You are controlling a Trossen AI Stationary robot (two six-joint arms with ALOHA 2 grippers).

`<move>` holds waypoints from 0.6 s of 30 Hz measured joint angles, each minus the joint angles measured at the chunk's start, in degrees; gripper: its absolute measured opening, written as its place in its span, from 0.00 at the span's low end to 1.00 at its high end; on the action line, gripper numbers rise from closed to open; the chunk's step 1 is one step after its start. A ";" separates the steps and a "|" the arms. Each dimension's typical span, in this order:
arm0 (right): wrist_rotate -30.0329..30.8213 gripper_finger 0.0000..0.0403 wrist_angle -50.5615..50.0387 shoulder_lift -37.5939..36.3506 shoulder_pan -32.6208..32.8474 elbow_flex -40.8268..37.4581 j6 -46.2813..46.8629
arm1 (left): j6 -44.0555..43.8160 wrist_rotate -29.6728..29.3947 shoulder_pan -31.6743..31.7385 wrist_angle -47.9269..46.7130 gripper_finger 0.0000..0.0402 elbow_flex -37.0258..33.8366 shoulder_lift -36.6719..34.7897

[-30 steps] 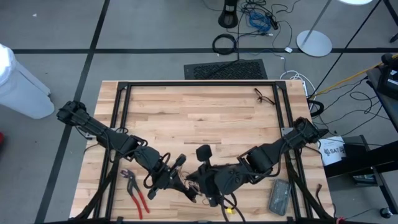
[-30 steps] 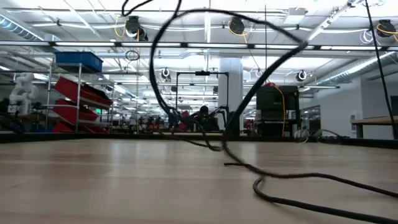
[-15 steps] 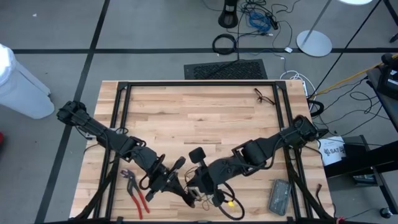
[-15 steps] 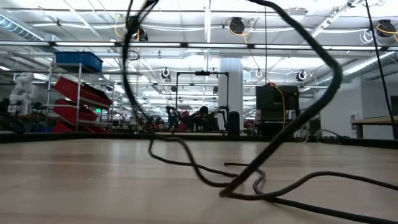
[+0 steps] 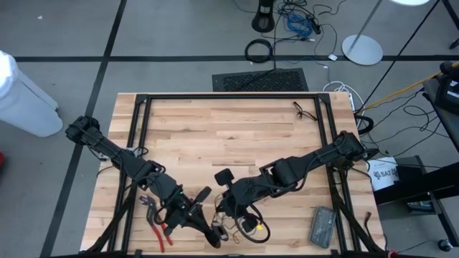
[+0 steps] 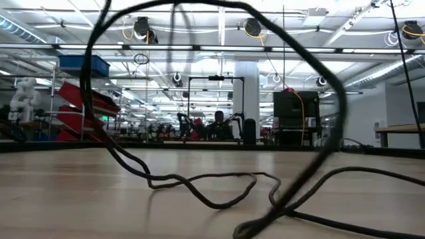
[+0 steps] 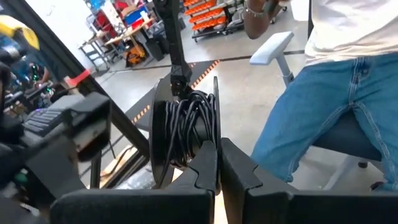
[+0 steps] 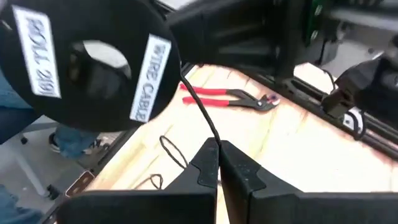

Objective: Coil cords
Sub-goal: Coil the black wire onto the black spool

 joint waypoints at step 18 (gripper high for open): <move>0.89 0.00 -2.50 -0.04 3.22 -3.34 7.19 | 1.03 -6.57 -0.37 -0.04 0.02 -0.02 -1.82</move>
